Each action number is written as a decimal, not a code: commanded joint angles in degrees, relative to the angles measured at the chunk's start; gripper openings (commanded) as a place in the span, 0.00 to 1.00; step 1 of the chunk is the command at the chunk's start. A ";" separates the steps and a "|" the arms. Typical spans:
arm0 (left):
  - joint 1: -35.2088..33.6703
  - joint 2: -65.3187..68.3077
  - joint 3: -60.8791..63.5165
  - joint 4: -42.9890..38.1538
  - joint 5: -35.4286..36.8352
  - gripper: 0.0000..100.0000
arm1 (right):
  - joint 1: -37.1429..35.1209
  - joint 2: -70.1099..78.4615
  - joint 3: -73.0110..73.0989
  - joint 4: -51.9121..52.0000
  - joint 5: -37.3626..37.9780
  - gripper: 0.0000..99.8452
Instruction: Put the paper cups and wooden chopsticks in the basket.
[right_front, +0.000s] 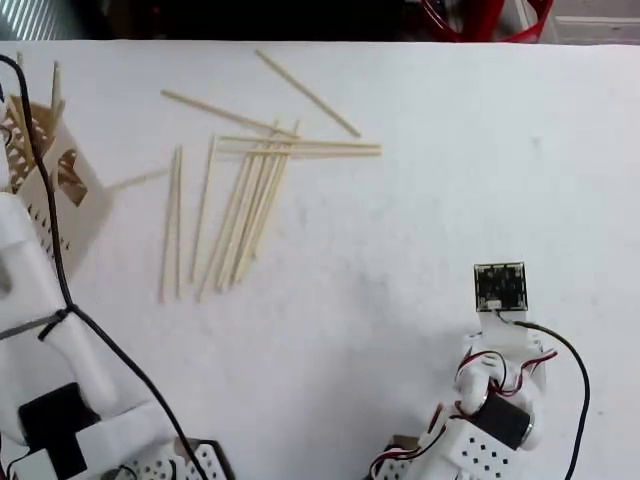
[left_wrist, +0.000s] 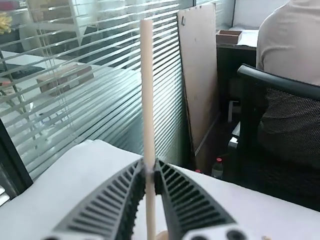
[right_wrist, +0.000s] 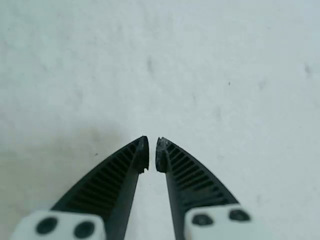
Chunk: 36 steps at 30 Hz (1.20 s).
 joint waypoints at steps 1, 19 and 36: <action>-0.66 -0.48 0.44 -1.05 -0.88 0.10 | 0.57 -0.04 0.53 -0.13 -0.09 0.04; 14.90 -7.78 -17.49 39.30 -3.69 0.10 | 0.57 -0.04 0.53 -0.13 -0.09 0.04; 34.42 10.59 17.58 6.33 -2.99 0.10 | 0.57 -0.04 0.53 -0.13 -0.09 0.04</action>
